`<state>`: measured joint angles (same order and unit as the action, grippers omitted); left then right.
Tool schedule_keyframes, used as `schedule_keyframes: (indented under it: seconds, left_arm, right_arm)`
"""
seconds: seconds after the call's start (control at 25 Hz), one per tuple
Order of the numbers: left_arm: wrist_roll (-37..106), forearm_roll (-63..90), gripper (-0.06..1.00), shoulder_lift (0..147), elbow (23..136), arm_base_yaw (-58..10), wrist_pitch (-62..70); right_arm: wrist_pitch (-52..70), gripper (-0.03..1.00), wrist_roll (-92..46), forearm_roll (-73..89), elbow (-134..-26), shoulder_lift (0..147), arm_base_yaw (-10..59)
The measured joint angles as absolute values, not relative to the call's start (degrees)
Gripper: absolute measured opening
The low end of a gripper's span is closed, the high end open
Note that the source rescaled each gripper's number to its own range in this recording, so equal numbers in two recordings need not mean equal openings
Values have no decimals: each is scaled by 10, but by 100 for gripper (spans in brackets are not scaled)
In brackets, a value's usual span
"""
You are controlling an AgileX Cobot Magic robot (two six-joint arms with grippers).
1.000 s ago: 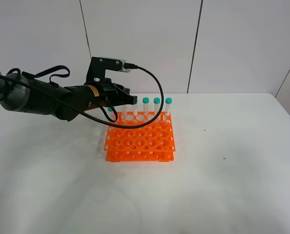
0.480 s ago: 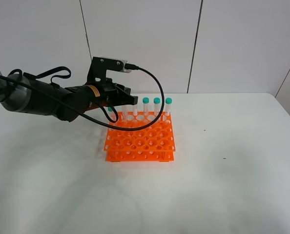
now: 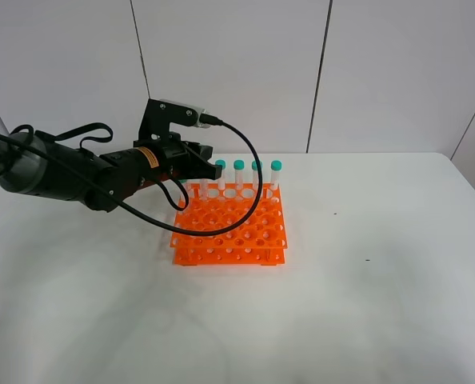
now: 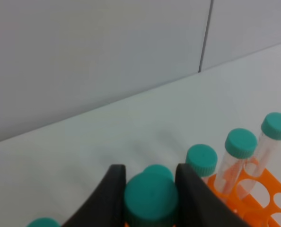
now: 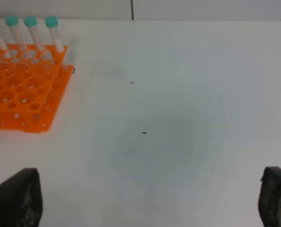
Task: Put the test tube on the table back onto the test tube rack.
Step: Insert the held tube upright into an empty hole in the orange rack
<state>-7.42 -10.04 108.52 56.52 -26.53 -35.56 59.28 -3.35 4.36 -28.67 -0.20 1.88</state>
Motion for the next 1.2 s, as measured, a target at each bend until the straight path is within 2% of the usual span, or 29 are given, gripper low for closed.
schedule_keyframes:
  seconds: [1.2]
  left_arm:
    - [-63, -101, 1, 1154, 564, -260, -395]
  right_arm:
    - [593, 100, -33, 44, -287, -2, 19]
